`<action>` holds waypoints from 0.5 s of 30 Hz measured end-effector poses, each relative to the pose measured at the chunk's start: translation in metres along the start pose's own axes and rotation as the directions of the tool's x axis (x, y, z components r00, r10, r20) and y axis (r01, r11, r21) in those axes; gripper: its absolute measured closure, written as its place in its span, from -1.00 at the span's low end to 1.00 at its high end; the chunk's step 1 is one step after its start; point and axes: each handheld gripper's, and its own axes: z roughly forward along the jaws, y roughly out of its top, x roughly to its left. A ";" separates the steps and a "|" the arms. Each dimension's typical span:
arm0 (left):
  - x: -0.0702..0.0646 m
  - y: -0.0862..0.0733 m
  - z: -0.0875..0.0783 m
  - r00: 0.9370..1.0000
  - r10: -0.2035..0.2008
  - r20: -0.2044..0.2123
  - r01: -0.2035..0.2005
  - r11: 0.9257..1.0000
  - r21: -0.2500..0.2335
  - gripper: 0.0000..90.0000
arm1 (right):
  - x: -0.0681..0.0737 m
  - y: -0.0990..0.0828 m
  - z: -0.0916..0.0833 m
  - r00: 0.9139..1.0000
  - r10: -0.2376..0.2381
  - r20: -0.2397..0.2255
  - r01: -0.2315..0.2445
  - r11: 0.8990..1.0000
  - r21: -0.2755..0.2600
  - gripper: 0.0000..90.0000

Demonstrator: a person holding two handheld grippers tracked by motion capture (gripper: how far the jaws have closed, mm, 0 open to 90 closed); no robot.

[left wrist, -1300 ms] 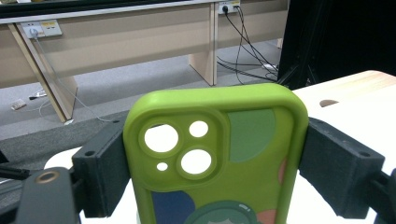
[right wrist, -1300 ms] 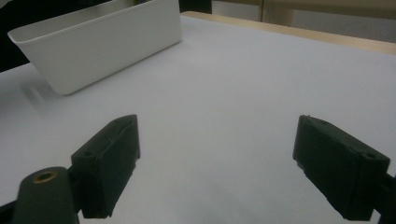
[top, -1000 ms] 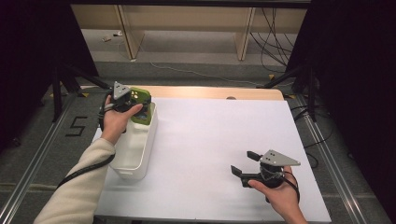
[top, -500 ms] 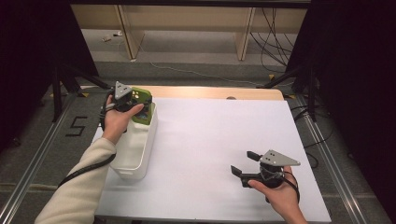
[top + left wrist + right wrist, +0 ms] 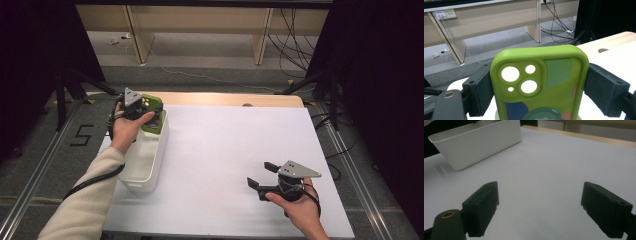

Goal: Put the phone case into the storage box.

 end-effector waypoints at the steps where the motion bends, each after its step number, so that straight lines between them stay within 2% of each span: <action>1: 0.000 0.000 0.000 1.000 -0.002 0.000 0.002 1.000 0.000 -0.65 | 0.000 0.000 0.000 1.000 0.000 0.000 0.000 1.000 0.000 -0.65; 15: -0.001 -0.001 0.005 1.000 0.008 -0.003 -0.008 1.000 0.011 -0.65 | 0.000 0.000 0.000 1.000 0.002 -0.002 -0.002 1.000 0.004 -0.65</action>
